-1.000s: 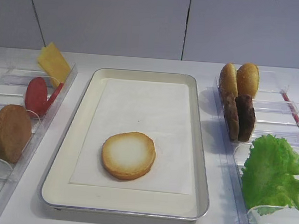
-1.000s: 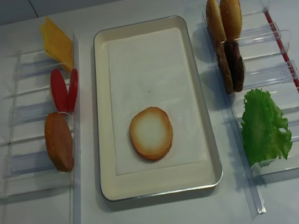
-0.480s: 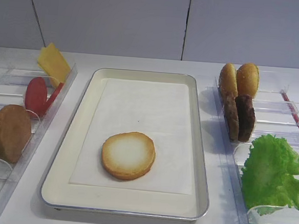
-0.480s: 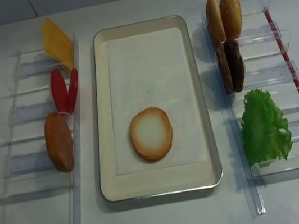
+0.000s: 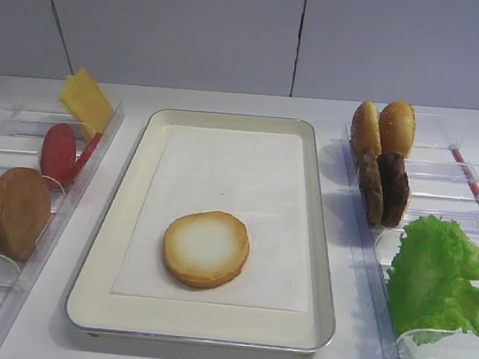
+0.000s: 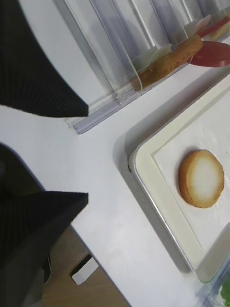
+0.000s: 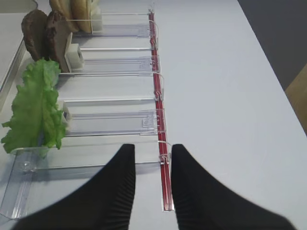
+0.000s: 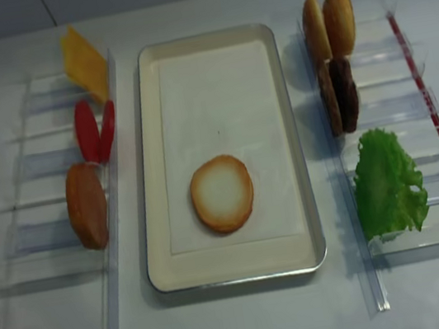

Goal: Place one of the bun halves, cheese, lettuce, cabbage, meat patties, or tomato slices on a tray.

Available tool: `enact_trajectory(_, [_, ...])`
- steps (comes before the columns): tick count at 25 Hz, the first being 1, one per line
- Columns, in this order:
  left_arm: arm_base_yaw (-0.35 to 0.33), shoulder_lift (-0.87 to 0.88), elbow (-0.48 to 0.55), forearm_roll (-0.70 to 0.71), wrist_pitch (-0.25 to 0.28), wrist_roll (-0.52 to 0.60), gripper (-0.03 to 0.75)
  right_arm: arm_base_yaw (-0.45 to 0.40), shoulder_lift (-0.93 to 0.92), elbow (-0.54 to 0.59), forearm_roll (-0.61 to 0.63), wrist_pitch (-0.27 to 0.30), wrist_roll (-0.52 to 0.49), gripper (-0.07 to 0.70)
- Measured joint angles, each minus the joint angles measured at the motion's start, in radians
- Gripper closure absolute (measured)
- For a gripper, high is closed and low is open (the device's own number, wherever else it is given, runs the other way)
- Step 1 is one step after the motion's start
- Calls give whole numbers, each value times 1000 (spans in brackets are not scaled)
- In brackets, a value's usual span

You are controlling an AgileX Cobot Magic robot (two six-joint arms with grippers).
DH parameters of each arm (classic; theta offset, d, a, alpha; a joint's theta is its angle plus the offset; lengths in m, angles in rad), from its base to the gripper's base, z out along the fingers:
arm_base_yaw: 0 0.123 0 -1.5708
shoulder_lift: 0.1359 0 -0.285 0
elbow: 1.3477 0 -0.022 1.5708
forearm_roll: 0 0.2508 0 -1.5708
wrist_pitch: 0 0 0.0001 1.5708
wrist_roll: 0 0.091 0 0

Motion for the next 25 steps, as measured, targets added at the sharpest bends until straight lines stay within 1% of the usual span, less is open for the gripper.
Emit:
enact_trajectory(9, [0, -4, 0, 5, 0, -19, 384, 0, 0, 0, 0, 0, 0, 390])
enact_trajectory(11, [16, -4, 0, 5, 0, -30, 384, 0, 0, 0, 0, 0, 0, 390])
enact_trajectory(12, [37, -4, 0, 5, 0, -34, 384, 0, 0, 0, 0, 0, 0, 389])
enact_trajectory(14, [100, -4, 0, 5, 0, -35, 385, 0, 0, 0, 0, 0, 0, 390])
enact_trajectory(16, [191, -4, 0, 5, 0, -37, 385, 0, 0, 0, 0, 0, 0, 390])
enact_trajectory(18, [268, -4, 0, 5, 0, -37, 385, 0, 0, 0, 0, 0, 0, 390])
enact_trajectory(20, [328, -4, 0, 5, 0, -37, 385, 0, 0, 0, 0, 0, 0, 390])
enact_trajectory(22, [366, -4, 0, 5, 0, -37, 385, 0, 0, 0, 0, 0, 0, 390])
enact_trajectory(25, [393, -4, 0, 5, 0, -37, 385, 0, 0, 0, 0, 0, 0, 390])
